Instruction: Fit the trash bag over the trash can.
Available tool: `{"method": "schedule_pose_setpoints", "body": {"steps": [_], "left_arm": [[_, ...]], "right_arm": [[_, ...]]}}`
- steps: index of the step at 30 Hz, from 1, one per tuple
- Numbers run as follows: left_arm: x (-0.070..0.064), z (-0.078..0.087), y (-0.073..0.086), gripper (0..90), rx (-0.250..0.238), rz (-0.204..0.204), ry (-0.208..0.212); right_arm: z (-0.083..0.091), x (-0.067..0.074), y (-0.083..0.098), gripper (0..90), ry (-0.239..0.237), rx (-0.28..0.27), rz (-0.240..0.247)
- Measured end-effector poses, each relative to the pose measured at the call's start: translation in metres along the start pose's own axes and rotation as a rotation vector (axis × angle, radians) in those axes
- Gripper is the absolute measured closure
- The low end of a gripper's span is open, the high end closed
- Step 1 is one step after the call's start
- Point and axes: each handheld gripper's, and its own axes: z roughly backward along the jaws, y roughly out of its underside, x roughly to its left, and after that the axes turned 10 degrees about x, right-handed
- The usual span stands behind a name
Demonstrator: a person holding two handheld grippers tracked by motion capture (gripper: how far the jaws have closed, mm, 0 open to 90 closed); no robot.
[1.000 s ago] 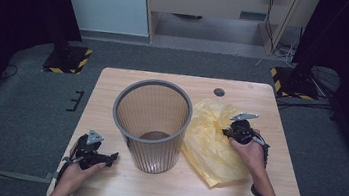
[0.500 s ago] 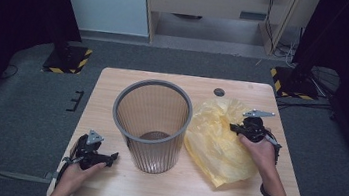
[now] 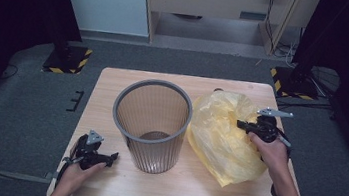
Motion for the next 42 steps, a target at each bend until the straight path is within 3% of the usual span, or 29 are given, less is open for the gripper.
{"method": "schedule_pose_setpoints", "body": {"steps": [20, 42], "left_arm": [[0.0, 0.0, 0.0, 0.0, -0.002, 0.003, -0.001], [-0.001, 0.0, 0.0, 0.0, -0.002, 0.004, -0.001]], "right_arm": [[0.034, 0.012, 0.003, 89.8, -0.071, -0.046, 0.014], [0.085, 0.023, 0.003, 89.8, -0.144, -0.152, 0.034]]}}
